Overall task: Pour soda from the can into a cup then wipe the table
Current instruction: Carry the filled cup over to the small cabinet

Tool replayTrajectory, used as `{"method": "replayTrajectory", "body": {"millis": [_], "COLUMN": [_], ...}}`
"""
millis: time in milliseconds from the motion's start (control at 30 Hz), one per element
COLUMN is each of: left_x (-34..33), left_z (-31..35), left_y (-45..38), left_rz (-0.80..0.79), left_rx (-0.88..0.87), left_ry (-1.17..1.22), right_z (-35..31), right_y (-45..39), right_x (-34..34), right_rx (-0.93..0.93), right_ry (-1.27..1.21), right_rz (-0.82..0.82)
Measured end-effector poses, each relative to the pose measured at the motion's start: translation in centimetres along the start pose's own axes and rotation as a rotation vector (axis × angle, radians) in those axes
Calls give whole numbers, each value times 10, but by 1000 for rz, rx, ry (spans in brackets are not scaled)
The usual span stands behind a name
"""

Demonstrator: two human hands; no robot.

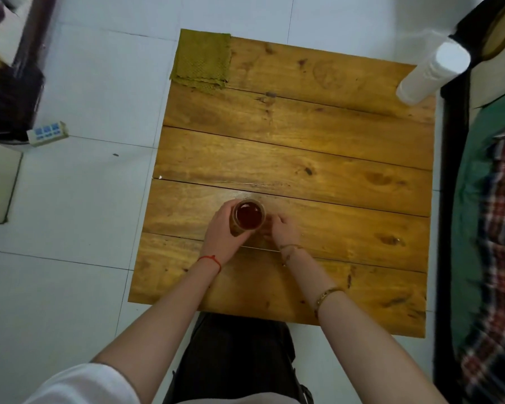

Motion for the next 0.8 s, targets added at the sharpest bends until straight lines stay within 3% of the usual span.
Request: {"method": "replayTrajectory", "body": {"millis": [367, 800], "left_x": [29, 99], "left_z": [31, 126], "left_y": [33, 125], "left_rz": [101, 151], "left_rx": [-36, -100], "left_ry": [85, 165], "right_z": [-24, -66], "right_y": [44, 168], "right_x": [6, 41], "right_rx": [55, 84], "right_ry": [-103, -274], "right_rz": [-70, -207]}}
Point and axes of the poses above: each hand's wrist, its own y-axis away from the middle knuckle, its own x-axis out of the back of the hand, z = x × y, the point moved 10 cm from there along -y, towards the middle knuckle, and after that the axes turned 5 degrees about y, right-handed, at the moved point
